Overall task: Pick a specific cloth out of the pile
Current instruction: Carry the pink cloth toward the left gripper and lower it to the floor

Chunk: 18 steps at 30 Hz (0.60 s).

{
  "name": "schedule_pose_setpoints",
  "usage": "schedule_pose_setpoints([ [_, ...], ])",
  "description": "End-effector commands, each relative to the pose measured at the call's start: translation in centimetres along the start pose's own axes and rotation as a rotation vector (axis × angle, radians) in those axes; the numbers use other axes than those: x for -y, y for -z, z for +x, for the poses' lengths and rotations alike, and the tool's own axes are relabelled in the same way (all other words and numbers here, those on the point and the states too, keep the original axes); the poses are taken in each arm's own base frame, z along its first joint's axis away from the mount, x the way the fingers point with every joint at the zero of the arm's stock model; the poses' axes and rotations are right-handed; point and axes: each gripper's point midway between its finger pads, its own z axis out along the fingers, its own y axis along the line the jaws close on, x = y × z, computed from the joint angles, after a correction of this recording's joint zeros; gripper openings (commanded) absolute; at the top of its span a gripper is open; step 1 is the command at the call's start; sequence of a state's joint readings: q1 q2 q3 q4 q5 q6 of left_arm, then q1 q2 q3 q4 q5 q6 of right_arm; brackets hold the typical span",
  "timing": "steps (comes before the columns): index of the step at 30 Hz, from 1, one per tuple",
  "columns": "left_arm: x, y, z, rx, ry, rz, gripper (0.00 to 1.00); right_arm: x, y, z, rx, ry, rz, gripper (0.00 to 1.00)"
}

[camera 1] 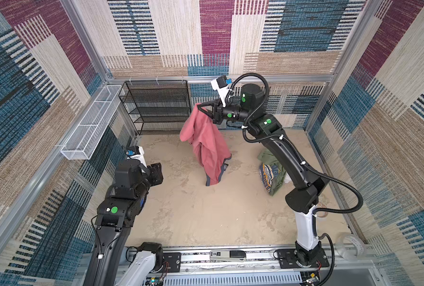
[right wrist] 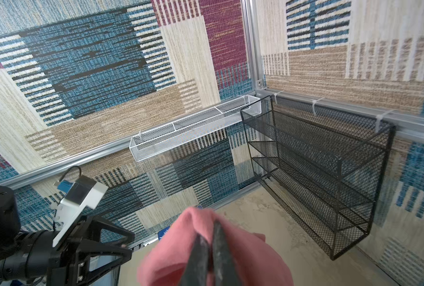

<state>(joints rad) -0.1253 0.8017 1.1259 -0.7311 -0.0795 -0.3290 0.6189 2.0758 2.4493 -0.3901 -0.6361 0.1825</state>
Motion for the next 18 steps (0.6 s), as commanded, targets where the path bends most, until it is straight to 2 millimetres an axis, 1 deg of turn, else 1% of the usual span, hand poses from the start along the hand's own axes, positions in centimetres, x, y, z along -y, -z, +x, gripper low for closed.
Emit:
schedule_pose_setpoints([
  [1, -0.4, 0.7, 0.4, -0.012, -0.058, -0.015, 0.52, -1.0, -1.8, 0.4, 0.021, 0.002, -0.048, 0.0],
  [5, -0.5, 0.9, 0.4, -0.006, -0.066, -0.02, 0.52, -1.3, -4.6, 3.7, -0.025, -0.032, -0.079, 0.0],
  [11, -0.4, 0.3, 0.7, -0.015, -0.059, -0.015, 0.52, 0.1, -8.8, 10.2, -0.111, -0.143, -0.098, 0.0],
  [14, -0.2, 0.0, 0.6, -0.014, -0.061, -0.006, 0.52, 0.8, -10.4, 13.4, -0.153, -0.174, -0.085, 0.0],
  [18, -0.1, -0.2, 0.5, -0.012, -0.064, -0.003, 0.52, 1.9, -12.1, 17.0, -0.197, -0.205, -0.055, 0.0],
])
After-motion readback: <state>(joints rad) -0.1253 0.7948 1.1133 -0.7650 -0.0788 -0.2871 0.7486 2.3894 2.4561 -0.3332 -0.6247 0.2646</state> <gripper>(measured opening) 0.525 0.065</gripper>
